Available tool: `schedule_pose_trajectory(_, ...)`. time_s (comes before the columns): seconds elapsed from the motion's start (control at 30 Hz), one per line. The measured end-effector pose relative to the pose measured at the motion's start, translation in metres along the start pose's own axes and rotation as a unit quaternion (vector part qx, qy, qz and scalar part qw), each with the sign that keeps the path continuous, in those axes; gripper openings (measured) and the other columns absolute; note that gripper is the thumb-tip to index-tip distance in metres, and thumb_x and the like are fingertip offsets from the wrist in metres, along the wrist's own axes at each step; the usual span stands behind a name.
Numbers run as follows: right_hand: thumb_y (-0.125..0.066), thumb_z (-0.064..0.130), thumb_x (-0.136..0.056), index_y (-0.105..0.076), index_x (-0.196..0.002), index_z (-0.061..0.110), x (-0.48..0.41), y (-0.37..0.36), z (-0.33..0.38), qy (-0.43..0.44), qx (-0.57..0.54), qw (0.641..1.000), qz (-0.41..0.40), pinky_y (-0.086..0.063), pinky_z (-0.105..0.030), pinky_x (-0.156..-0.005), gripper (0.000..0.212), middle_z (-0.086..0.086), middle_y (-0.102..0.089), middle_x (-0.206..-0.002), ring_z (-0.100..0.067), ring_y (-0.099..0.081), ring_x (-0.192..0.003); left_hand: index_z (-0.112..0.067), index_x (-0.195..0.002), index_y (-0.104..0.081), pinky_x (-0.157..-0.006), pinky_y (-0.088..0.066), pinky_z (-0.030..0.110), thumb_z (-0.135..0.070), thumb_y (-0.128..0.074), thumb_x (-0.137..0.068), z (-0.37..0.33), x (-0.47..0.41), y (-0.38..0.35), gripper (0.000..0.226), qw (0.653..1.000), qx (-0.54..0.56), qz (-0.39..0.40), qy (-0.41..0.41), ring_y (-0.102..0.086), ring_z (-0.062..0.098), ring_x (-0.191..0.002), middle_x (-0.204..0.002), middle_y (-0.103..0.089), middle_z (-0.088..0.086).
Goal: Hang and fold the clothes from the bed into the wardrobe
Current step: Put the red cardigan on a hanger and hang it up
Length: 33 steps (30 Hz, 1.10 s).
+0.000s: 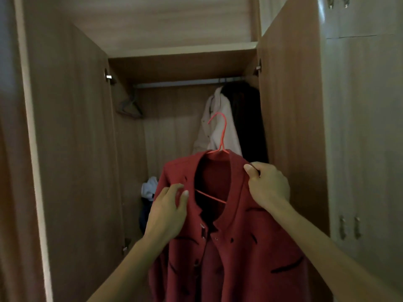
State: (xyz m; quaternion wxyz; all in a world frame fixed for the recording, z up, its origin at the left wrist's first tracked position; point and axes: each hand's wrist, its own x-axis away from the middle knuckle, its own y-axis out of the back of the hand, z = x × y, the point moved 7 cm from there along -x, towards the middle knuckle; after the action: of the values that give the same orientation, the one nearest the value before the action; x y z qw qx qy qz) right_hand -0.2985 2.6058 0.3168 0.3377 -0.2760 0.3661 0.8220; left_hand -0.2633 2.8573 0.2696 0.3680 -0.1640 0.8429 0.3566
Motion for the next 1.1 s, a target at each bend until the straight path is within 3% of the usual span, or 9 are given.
schedule_pose_trajectory(0.13,-0.044,0.037,-0.099,-0.063,-0.078,0.016,-0.045,-0.039,0.004,0.005,-0.001,1.0,-0.008,-0.028,-0.03,-0.057,0.036,0.009,-0.047,-0.059,-0.005,-0.036,-0.051,-0.024,-0.122,-0.056,-0.086,-0.042,0.028,-0.04,-0.045,-0.095,0.021,-0.045,-0.019,0.033,1.0,-0.004,-0.005,0.001,-0.055,0.016,-0.105,-0.117,-0.058,-0.002)
schedule_pose_trajectory(0.27,-0.045,0.038,-0.098,-0.06,-0.074,0.014,-0.082,-0.081,0.008,0.013,0.011,1.0,-0.026,-0.03,-0.03,-0.056,0.037,0.007,-0.05,-0.059,-0.019,-0.047,-0.057,-0.022,-0.125,-0.055,-0.082,-0.03,0.016,-0.038,-0.045,-0.096,0.051,-0.089,-0.039,0.034,1.0,0.009,-0.006,-0.012,-0.054,0.01,-0.106,-0.121,-0.056,-0.004)
schedule_pose_trajectory(0.67,-0.043,0.041,-0.097,-0.055,-0.066,0.02,-0.214,-0.165,0.051,0.023,0.063,0.992,-0.109,-0.049,-0.036,-0.062,0.04,0.003,-0.061,-0.065,-0.023,-0.06,-0.065,-0.029,-0.117,-0.058,-0.092,-0.045,0.034,-0.043,-0.044,-0.093,0.101,-0.26,-0.074,0.031,0.986,0.061,-0.053,-0.143,-0.058,0.012,-0.103,-0.109,-0.059,-0.013)
schedule_pose_trajectory(0.87,-0.044,0.039,-0.097,-0.067,-0.084,0.024,-0.296,-0.18,0.064,0.02,0.083,0.987,-0.137,-0.045,-0.032,-0.066,0.031,-0.001,-0.068,-0.084,-0.027,-0.064,-0.084,-0.035,-0.118,-0.056,-0.09,-0.043,0.024,-0.043,-0.045,-0.092,0.107,-0.338,-0.087,0.029,0.975,0.106,-0.062,-0.186,-0.053,0.0,-0.101,-0.105,-0.054,-0.022)
schedule_pose_trajectory(1.03,-0.044,0.041,-0.096,-0.066,-0.084,0.022,-0.376,-0.204,0.065,0.028,0.074,0.985,-0.155,-0.043,-0.03,-0.065,0.032,-0.002,-0.068,-0.084,-0.026,-0.063,-0.084,-0.032,-0.119,-0.056,-0.084,-0.04,0.018,-0.041,-0.045,-0.094,0.101,-0.403,-0.102,0.028,0.966,0.112,-0.086,-0.215,-0.053,0.0,-0.102,-0.109,-0.056,-0.017)
schedule_pose_trajectory(1.1,-0.043,0.041,-0.097,-0.061,-0.075,0.023,-0.404,-0.212,0.07,0.047,0.074,0.983,-0.16,-0.043,-0.03,-0.064,0.033,-0.002,-0.066,-0.079,-0.025,-0.062,-0.079,-0.03,-0.12,-0.055,-0.084,-0.039,0.02,-0.041,-0.044,-0.095,0.095,-0.429,-0.109,0.03,0.965,0.096,-0.097,-0.225,-0.052,0.002,-0.101,-0.111,-0.056,-0.014)
